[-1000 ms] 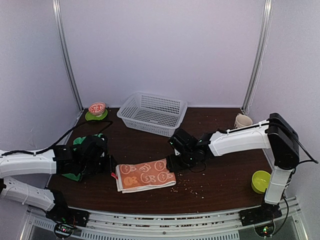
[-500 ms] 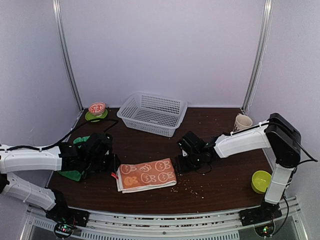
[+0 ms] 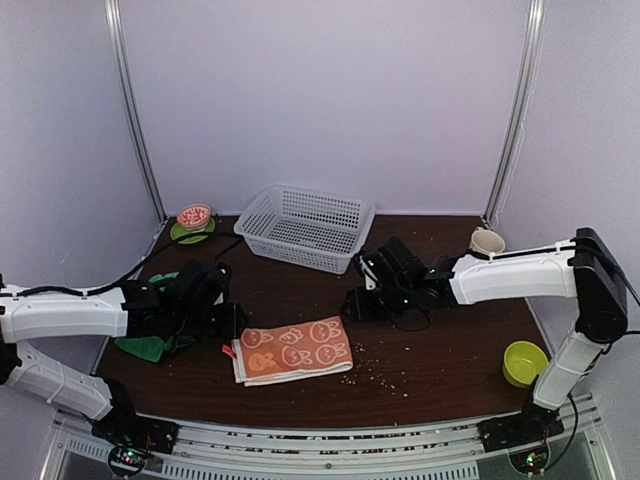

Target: Roll the towels

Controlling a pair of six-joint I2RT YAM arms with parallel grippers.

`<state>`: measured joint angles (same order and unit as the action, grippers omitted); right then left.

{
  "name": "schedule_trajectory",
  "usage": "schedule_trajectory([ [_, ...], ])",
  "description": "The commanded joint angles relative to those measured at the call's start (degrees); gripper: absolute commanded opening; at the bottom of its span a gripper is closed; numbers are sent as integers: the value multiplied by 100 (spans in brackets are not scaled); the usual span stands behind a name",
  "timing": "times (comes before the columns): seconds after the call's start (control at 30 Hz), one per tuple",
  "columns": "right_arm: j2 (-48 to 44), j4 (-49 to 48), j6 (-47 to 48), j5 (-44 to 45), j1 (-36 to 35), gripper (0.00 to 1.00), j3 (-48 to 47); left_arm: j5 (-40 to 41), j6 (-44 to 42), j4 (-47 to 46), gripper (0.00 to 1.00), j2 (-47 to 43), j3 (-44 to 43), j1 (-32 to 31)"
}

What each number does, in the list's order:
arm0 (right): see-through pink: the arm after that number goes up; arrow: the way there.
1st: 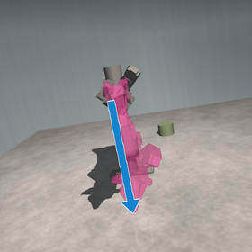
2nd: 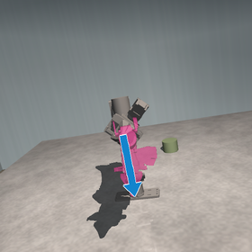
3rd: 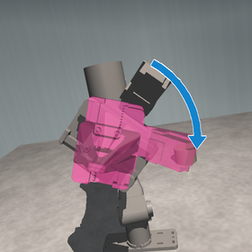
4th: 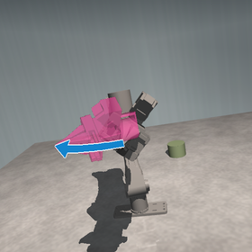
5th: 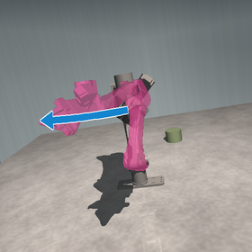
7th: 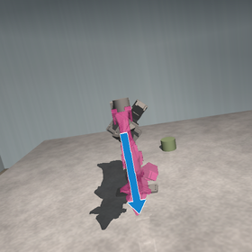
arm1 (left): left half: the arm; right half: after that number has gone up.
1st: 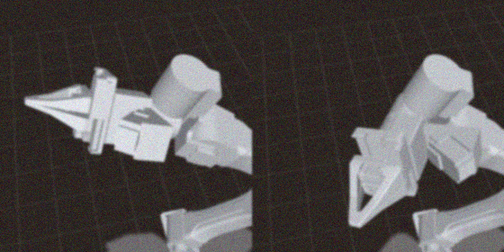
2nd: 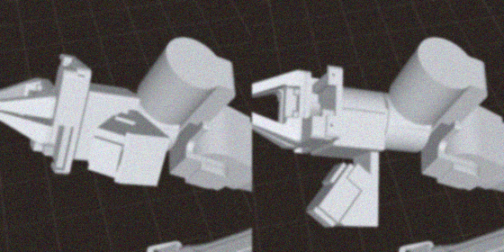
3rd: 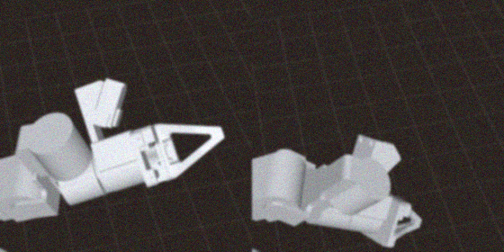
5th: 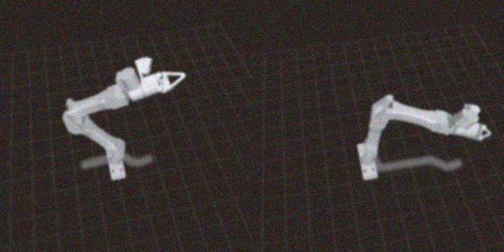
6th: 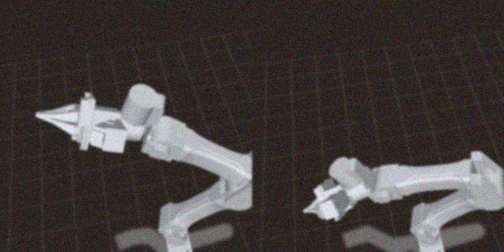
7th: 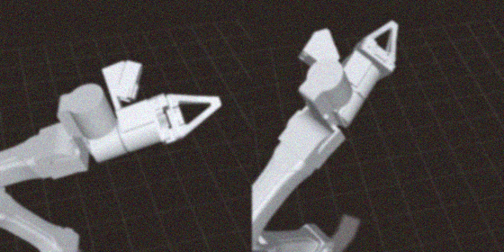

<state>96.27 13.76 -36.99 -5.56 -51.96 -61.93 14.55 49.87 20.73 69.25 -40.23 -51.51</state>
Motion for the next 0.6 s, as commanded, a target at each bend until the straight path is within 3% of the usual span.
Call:
schedule_trajectory([
  [0.0,723,841,445,418,-255,44,-1056,-519,-98,-448,34,259,-223,-17],
  [0.3,1709,1837,997,912,-308,44,-2073,-1034,-104,-727,34,489,-33,-17],
  [0.57,2119,2153,1063,1375,-271,44,-2226,-1756,-192,-980,32,1006,-20,-17],
])
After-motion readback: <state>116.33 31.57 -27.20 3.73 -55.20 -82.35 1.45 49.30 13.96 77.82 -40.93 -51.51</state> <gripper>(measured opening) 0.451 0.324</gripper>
